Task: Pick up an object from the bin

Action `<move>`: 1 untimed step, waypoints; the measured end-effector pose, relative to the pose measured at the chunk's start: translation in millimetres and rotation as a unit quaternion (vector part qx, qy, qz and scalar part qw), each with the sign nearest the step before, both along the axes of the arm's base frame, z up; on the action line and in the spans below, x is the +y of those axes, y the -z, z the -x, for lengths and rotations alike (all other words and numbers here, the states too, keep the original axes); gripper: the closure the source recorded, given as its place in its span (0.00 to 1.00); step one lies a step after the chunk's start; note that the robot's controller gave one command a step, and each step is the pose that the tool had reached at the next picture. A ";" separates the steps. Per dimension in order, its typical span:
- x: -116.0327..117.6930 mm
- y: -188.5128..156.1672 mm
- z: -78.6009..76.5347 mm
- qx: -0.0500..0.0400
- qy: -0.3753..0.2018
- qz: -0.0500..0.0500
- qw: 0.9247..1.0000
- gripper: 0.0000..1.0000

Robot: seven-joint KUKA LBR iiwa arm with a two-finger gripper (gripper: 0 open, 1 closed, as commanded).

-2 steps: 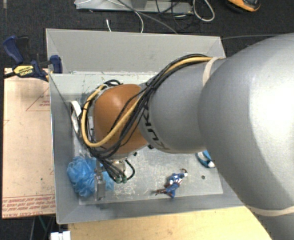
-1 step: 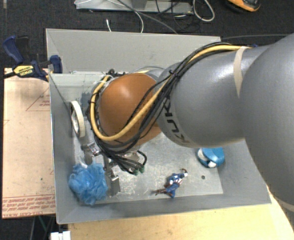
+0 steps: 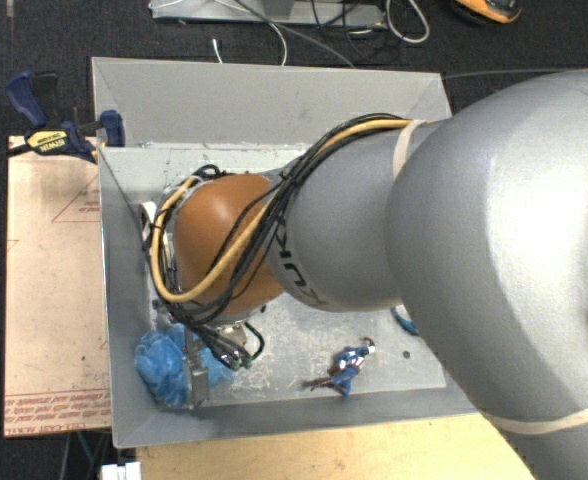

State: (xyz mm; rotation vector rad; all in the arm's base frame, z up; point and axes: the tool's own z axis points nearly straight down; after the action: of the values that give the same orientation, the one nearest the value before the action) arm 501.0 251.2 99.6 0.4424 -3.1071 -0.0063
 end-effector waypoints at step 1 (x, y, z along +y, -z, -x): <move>1.3 25.7 12.5 -0.020 -0.135 -0.004 0.991 0.00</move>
Offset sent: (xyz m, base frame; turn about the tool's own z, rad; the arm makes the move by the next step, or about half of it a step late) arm 0.0170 0.0013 -0.0296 0.1374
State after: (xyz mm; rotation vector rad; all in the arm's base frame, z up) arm 488.5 252.5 73.9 0.8702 -3.0568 -0.0106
